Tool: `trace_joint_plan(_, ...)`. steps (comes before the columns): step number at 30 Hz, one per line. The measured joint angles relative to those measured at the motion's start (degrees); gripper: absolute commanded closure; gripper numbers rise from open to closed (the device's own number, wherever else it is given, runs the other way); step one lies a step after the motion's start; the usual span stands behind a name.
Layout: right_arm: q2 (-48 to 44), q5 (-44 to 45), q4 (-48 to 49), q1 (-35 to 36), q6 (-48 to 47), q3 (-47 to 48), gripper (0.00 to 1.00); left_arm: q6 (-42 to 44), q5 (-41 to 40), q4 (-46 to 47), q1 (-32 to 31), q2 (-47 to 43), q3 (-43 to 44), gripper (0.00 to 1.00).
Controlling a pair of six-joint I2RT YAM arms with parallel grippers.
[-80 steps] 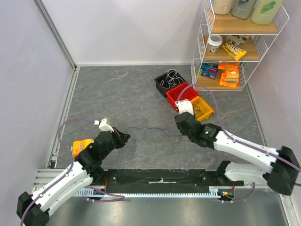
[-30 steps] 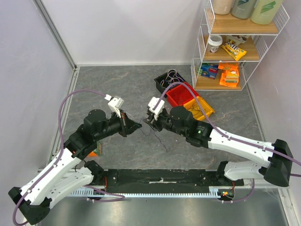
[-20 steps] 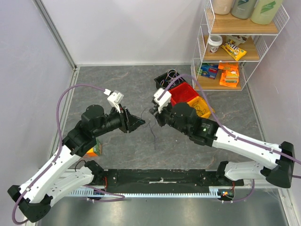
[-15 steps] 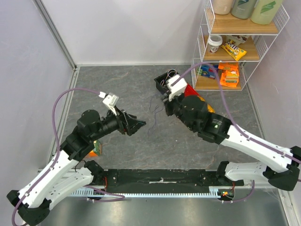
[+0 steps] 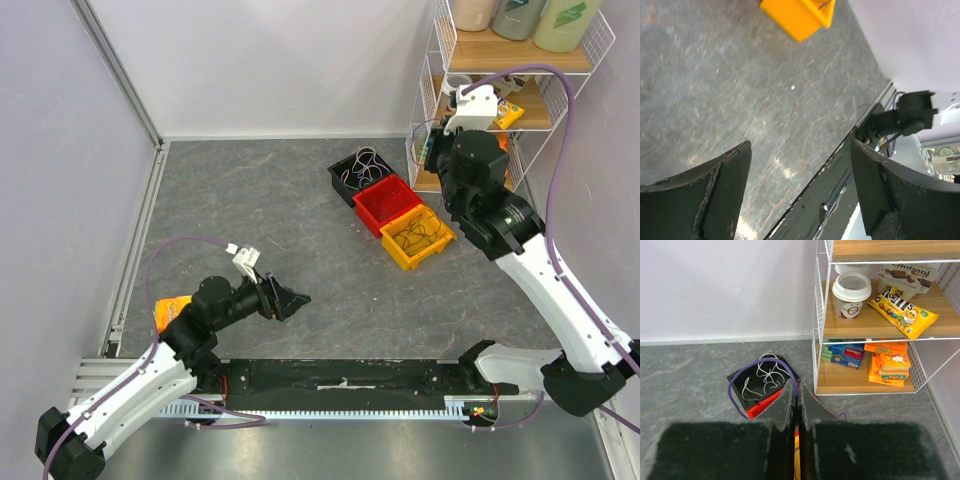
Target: Untangle the cables
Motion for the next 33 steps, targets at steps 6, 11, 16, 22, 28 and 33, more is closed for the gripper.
trace_joint_plan(6,4.2,-1.57,-0.46,-6.86,1.07,1.51,1.0,-2.71,2.64,10.51,0.0,1.79,-11.13,0.14)
trace_joint_plan(11,4.28,-2.51,0.57,-9.79,2.43,-2.12,1.0,-2.95,2.58,16.7,0.0,2.93,-13.6,0.15)
trace_joint_plan(16,2.82,-2.62,2.01,-10.19,3.52,-10.51,1.0,-3.06,2.29,21.73,0.0,3.63,-13.6,0.16)
trace_joint_plan(22,2.32,-2.95,4.0,-11.74,4.68,-19.96,1.0,-3.3,2.12,23.93,0.0,4.92,-13.6,0.17)
trace_joint_plan(28,2.29,-5.64,5.16,-12.41,6.73,-25.49,1.0,-3.39,2.1,24.55,0.0,4.98,-13.6,0.18)
trace_joint_plan(33,2.38,-12.31,6.12,-12.52,10.14,-28.79,1.0,-3.54,2.08,25.33,0.0,5.66,-13.6,0.18)
